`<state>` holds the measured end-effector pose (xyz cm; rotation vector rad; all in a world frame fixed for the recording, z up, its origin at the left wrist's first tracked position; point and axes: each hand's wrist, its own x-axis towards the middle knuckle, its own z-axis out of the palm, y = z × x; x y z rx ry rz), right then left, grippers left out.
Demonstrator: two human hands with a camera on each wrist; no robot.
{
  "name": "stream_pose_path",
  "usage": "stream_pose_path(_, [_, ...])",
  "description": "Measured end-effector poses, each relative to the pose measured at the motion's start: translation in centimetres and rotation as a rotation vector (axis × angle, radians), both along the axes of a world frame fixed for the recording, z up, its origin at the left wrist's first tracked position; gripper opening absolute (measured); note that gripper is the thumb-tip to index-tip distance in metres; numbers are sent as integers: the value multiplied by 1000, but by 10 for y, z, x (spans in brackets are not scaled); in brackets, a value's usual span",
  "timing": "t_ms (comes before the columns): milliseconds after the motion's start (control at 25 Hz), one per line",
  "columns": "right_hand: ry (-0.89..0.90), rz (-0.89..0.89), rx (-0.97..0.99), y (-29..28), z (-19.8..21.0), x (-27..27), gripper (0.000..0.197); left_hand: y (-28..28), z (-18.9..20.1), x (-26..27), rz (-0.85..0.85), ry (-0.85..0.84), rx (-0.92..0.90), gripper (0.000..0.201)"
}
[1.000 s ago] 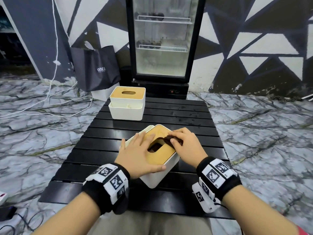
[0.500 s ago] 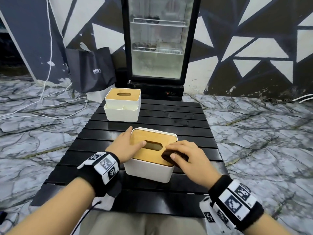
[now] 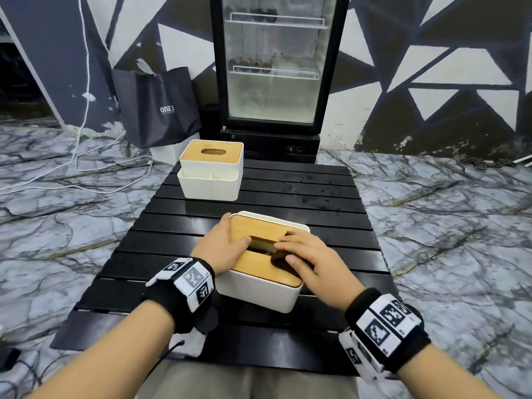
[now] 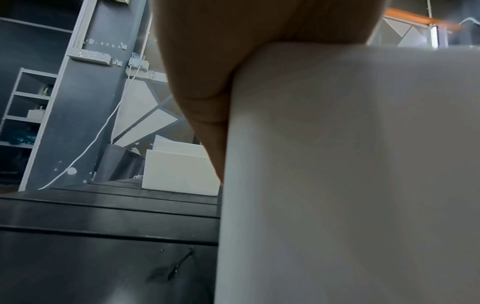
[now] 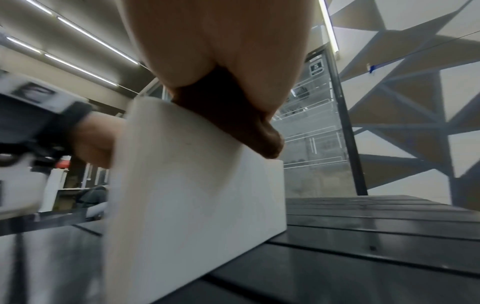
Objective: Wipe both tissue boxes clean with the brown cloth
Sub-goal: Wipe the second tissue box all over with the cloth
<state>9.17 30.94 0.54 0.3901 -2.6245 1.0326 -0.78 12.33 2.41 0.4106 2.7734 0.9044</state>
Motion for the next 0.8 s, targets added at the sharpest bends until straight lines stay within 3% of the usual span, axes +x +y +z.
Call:
stream_pose_path(200, [-53,-115,-3,11,3,-24,30,0,-1,1,15,24,23,67])
stream_pose_path(480, [47,15,20,-14,-10,20,35,0,-3,3,32,23,15,70])
stream_pose_path(640, [35,43,28,-7,-8,12,35,0,-1,4,19,18,1,69])
stream_pose_path(800, [-8,-59,18,5,-5,-10,31,-1,-2,4,27,-1,22,69])
